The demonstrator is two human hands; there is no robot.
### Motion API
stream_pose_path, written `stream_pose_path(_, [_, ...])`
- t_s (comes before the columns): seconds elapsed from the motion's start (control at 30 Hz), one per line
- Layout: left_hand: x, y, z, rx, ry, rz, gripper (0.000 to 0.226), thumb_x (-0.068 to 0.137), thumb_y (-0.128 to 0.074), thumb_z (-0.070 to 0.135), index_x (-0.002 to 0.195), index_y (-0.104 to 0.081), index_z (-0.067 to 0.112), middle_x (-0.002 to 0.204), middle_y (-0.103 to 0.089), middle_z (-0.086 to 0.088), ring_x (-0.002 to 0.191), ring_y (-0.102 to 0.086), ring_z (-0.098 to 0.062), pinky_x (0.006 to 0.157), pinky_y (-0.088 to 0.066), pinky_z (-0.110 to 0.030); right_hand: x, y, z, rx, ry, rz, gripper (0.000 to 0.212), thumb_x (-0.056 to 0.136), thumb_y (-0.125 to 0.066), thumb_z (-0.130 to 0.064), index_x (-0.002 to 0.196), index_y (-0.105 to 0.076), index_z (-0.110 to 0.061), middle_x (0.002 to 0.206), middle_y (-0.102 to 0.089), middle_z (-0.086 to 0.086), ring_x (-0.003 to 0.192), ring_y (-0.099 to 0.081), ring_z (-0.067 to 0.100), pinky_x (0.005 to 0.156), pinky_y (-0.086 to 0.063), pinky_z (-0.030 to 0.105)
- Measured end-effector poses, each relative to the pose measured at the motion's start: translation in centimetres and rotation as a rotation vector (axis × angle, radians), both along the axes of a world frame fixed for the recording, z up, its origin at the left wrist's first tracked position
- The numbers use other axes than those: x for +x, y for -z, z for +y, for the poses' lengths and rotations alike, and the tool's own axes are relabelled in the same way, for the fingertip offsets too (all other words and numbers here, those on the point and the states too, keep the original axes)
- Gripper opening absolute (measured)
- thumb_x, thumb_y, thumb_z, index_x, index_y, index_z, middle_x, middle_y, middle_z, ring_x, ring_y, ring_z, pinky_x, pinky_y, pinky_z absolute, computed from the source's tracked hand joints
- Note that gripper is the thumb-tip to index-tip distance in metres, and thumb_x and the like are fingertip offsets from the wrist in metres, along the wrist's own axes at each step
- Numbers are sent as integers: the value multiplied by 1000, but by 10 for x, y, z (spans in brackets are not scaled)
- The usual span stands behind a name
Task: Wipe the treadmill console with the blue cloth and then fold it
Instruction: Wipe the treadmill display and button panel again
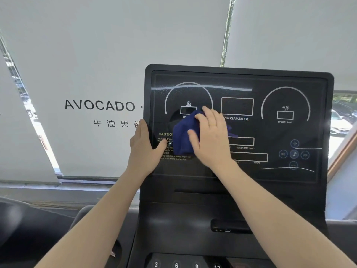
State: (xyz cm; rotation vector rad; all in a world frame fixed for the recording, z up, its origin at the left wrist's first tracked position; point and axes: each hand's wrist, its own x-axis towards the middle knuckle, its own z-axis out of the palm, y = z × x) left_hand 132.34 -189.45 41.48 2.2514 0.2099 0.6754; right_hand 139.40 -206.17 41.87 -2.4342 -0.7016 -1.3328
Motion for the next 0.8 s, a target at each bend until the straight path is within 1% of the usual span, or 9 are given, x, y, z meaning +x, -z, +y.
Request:
stream_pose_path(0.07, [0, 2, 4, -8, 31, -4, 78, 91, -52, 24, 149, -1, 15, 157, -7, 0, 143, -7, -23, 112, -13, -33, -7, 17, 9, -134, 75, 57, 75, 83, -41, -56, 139, -41, -6, 152, -25, 16, 138, -18, 38, 112, -7, 49])
stream_pose_path(0.13, [0, 4, 10, -27, 72, -15, 74, 91, -49, 15, 149, -3, 16, 157, -8, 2, 143, -8, -20, 110, -11, -27, -8, 26, 19, -208, 134, 13, 84, 79, -43, -62, 143, -35, -8, 155, -12, 11, 140, -10, 36, 112, -1, 53])
stream_pose_path(0.23, [-1, 4, 18, -51, 121, -23, 70, 90, -44, 6, 149, -8, 15, 156, -13, 2, 143, -12, -16, 107, -10, -21, -1, 18, 42, -195, 211, -140, 71, 81, -46, -54, 136, -47, -10, 147, -20, 8, 132, -23, 32, 109, -12, 53])
stream_pose_path(0.33, [1, 5, 24, -59, 168, -44, 69, 87, -42, 12, 149, -14, 18, 153, -22, 2, 140, -19, -14, 113, -15, -28, 14, -11, 64, -184, 253, -232, 57, 85, -46, -46, 132, -50, -14, 133, -40, 5, 122, -32, 28, 106, -19, 49])
stream_pose_path(0.4, [2, 6, 27, -41, 193, -48, 72, 83, -41, 18, 149, -13, 20, 153, -23, 3, 139, -21, -15, 115, -22, -38, 26, -32, 76, -158, 174, -280, 50, 87, -49, -36, 134, -50, -17, 125, -54, 6, 121, -38, 30, 106, -22, 48])
stream_pose_path(0.47, [2, 7, 29, -24, 206, -61, 72, 83, -41, 17, 149, -11, 21, 152, -23, 3, 137, -23, -13, 113, -22, -33, 35, -44, 88, -110, 44, -301, 42, 88, -50, -26, 128, -56, -15, 122, -60, 7, 123, -43, 34, 107, -22, 48])
stream_pose_path(0.57, [-1, 6, 26, -1, 238, -101, 75, 76, -37, 21, 147, -14, 25, 146, -31, 5, 129, -29, -9, 105, -21, -20, 38, -42, 92, -192, 0, -285, 36, 90, -45, -26, 120, -62, -15, 133, -55, 11, 131, -36, 38, 109, -18, 52])
stream_pose_path(0.67, [1, 6, 28, 60, 221, -128, 70, 76, -37, 18, 145, -22, 19, 135, -38, 5, 116, -29, -3, 94, -15, -1, 42, -42, 76, -288, -1, -304, 45, 92, -44, -39, 132, -54, -21, 144, -45, 8, 134, -26, 36, 110, -15, 52])
stream_pose_path(0.8, [3, 6, 36, 127, 177, -67, 63, 91, -40, 9, 148, -13, 13, 154, -20, 0, 138, -15, -11, 102, -6, -10, 55, -55, 46, -138, 205, -276, 50, 90, -47, -42, 136, -49, -23, 145, -43, 8, 133, -32, 41, 109, -16, 56])
